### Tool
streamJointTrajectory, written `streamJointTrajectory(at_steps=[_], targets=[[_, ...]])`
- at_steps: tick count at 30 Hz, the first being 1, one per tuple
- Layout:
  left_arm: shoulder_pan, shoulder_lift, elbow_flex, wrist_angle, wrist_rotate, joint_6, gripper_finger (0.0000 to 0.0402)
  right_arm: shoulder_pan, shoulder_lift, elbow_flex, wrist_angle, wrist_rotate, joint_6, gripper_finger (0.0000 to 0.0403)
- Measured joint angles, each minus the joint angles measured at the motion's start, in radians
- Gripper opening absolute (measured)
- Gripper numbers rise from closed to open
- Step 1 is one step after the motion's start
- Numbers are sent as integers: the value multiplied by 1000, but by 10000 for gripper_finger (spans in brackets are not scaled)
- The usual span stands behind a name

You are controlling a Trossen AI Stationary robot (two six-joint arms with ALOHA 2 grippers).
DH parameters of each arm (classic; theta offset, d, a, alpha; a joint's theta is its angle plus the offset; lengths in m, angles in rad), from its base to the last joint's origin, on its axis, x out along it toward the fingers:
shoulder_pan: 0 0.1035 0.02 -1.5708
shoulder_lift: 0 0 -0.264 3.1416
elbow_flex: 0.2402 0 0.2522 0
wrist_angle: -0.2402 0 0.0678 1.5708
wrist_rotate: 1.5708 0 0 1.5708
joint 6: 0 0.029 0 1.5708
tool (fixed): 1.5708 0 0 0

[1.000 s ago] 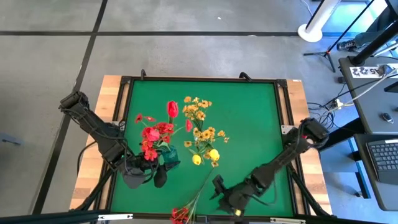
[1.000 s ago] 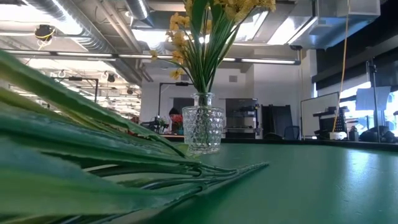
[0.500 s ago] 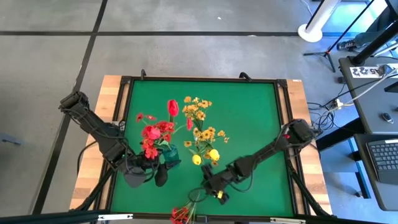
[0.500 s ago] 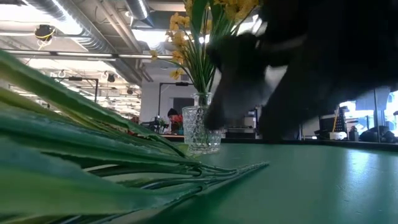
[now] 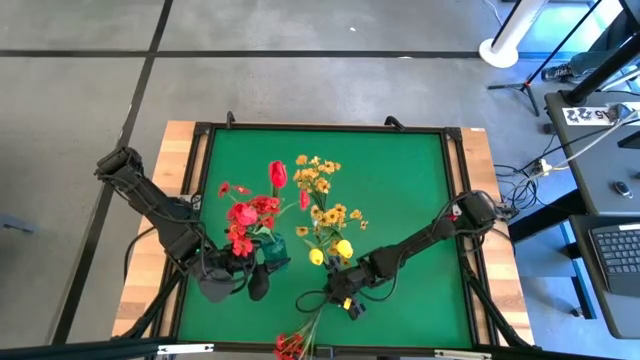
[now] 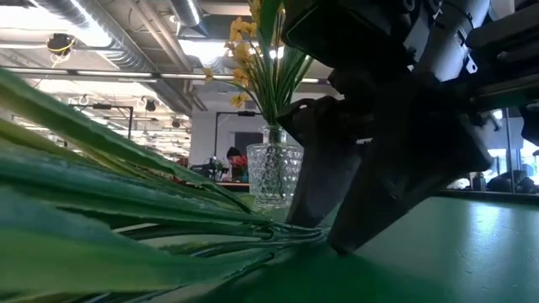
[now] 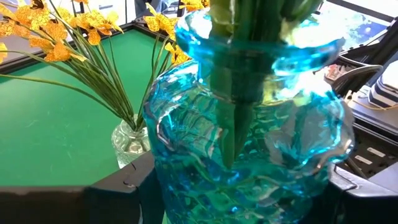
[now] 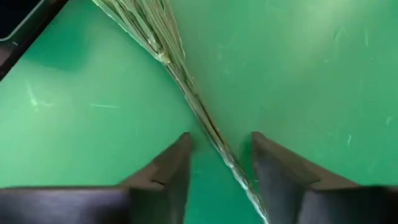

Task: Sort flowers into vase by color
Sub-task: Put the red flowers into the blue vase

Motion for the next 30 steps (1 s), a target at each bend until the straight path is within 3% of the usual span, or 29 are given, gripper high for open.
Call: streamJointTrajectory(at_steps=[5,7,15,30], targets=[[0,0,0,0,0,0,242,0,0,0,-50,0,-5,38],[0,0,0,0,0,0,242,0,-1,0,-62,1,-10,13],[0,0,0,1,0,0,242,11,-51,-11,-42,-2,15,6],[-47,-18,-1,14,-2,9,242,122,-326,-6,-77,-26,67,1]])
